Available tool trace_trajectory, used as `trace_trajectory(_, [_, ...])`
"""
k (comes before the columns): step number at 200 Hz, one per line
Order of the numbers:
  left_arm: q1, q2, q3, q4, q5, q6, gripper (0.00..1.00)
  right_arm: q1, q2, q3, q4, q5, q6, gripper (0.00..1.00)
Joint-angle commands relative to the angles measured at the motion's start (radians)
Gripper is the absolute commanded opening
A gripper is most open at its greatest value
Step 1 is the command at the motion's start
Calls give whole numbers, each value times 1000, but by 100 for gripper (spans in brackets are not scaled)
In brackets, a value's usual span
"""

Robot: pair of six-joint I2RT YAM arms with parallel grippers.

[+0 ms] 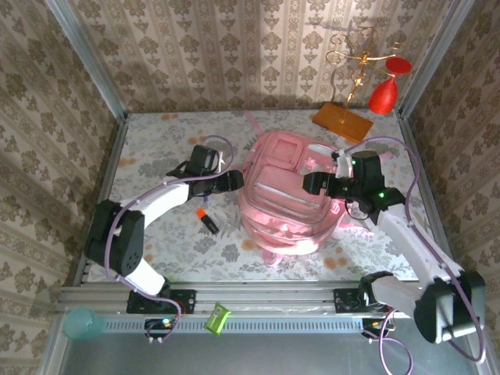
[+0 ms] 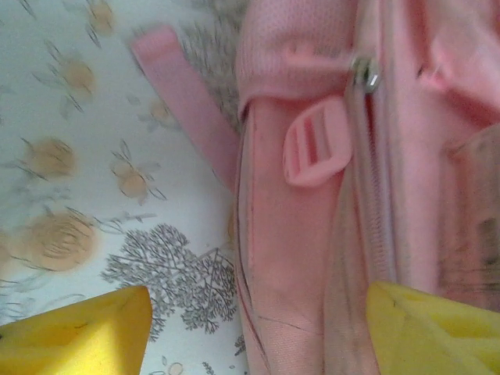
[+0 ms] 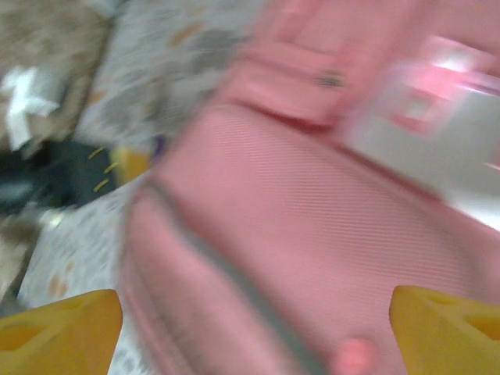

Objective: Pack books, pencil case, and school supplies into a backpack

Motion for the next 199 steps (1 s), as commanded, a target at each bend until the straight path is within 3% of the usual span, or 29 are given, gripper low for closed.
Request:
trace_trajectory(1, [-34,28,34,43,127,-1,73,-88,119,-24,54,125,149,90])
trace_trajectory(12, [-49,42,33,68,176,-12,72,-86,191,1,113,146,172,90])
trace_trajectory(37, [-75,33,-16,138,279,-56,69,-63,387,114,196,56,190,87])
trace_trajectory(79, [-222,-36,-113,175,293,-60,69,47,648,403,109,16,80,81])
trace_trajectory(99, [-284,-28,-105,165,273,-49,69,63,763,575,4,80,17,79])
trace_trajectory(126, [-296,-26,-53,83,203,18,70,66,858,807,-141,212,-76,78])
trace_trajectory(159, [-275,-111,-16,-43,123,159,72,84,760,842,-216,405,-166,78])
trace_trajectory(178, [-237,-195,-46,-62,138,216,73,123,605,721,-220,545,-201,78])
trace_trajectory(199, [-155,-288,-100,-43,130,216,75,208,401,519,-228,573,-182,78])
